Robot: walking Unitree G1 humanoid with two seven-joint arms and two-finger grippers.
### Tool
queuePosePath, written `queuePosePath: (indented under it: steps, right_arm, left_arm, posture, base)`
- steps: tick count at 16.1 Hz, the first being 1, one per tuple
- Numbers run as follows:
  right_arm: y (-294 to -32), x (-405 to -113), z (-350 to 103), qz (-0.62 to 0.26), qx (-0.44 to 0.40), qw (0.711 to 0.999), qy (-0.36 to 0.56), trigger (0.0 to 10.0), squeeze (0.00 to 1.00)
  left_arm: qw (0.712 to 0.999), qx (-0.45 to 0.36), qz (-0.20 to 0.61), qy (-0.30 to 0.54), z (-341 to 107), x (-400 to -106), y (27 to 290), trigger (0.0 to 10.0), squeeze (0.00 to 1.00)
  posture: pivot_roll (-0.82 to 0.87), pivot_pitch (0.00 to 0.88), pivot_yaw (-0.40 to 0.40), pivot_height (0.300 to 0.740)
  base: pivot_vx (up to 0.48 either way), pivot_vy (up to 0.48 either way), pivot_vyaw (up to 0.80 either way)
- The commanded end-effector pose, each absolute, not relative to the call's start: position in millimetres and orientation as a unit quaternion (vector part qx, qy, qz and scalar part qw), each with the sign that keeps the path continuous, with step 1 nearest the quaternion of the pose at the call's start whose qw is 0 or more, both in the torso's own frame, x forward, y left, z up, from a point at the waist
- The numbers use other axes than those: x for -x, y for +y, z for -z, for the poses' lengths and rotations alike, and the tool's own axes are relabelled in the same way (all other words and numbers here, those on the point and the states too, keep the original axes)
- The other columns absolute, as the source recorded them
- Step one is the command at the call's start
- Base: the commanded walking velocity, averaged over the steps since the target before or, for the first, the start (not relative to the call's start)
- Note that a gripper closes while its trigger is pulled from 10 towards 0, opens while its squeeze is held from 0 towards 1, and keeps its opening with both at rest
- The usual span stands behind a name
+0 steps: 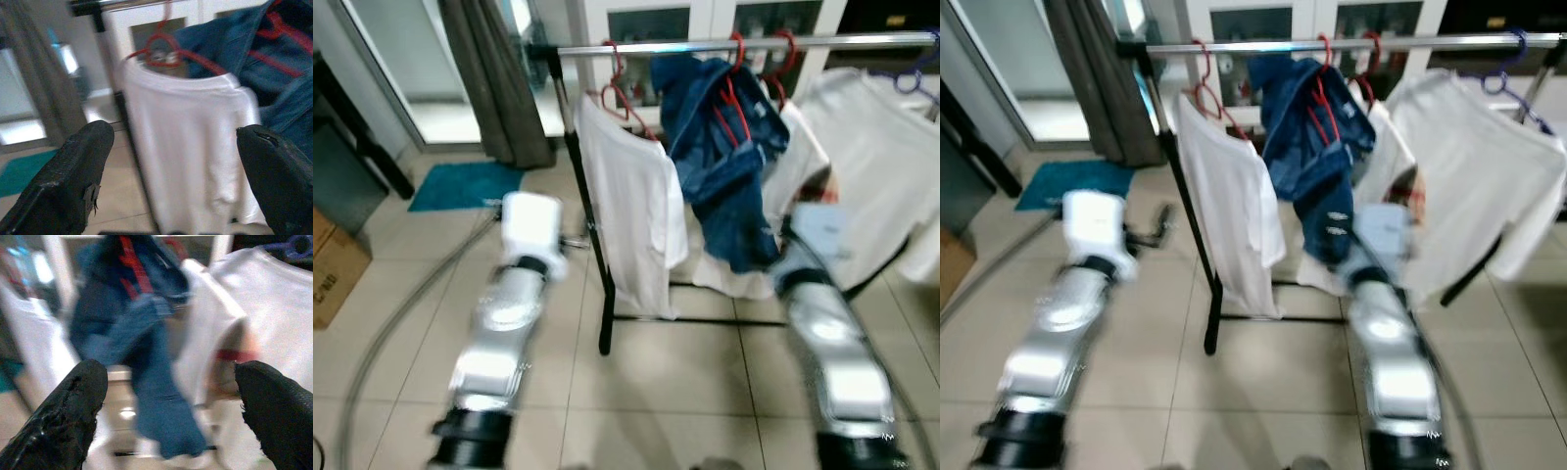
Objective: Hang hanger
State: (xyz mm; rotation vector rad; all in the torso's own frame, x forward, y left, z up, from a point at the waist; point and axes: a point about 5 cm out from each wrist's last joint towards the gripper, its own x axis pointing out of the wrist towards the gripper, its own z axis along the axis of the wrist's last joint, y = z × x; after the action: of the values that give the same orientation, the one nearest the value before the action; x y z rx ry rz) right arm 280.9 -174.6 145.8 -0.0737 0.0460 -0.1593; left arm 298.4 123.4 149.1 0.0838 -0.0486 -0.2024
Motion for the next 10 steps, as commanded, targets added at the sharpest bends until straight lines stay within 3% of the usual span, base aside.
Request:
queuePosePath:
  steps: [1,9,10]
  right_arm:
    - [-165.0,-281.5,-148.6,0.067,0.030,0.997,0.020,10.0,0.00]
    - [-162.9,-280.7,-144.4,0.065,0.013,0.997,0.036,10.0,0.00]
    - [-162.7,-281.5,-145.3,0.064,0.012,0.997,0.037,10.0,0.00]
  left_arm:
    - [0.995,-0.051,0.084,-0.019,-149.1,-298.7,135.9,10.0,0.04]
    - [0.995,-0.048,0.080,-0.022,-150.5,-299.8,138.0,10.0,0.03]
    - [0.995,-0.047,0.080,-0.022,-150.5,-299.8,137.6,10.0,0.03]
  posture:
    - [-0.10,0.085,0.104,0.740]
    - [-0.10,0.071,0.108,0.740]
    - [-0.10,0.067,0.105,0.740]
  base:
    - [0.326,0.000,0.00]
    - [0.366,0.000,0.00]
    - [0.368,0.000,-0.67]
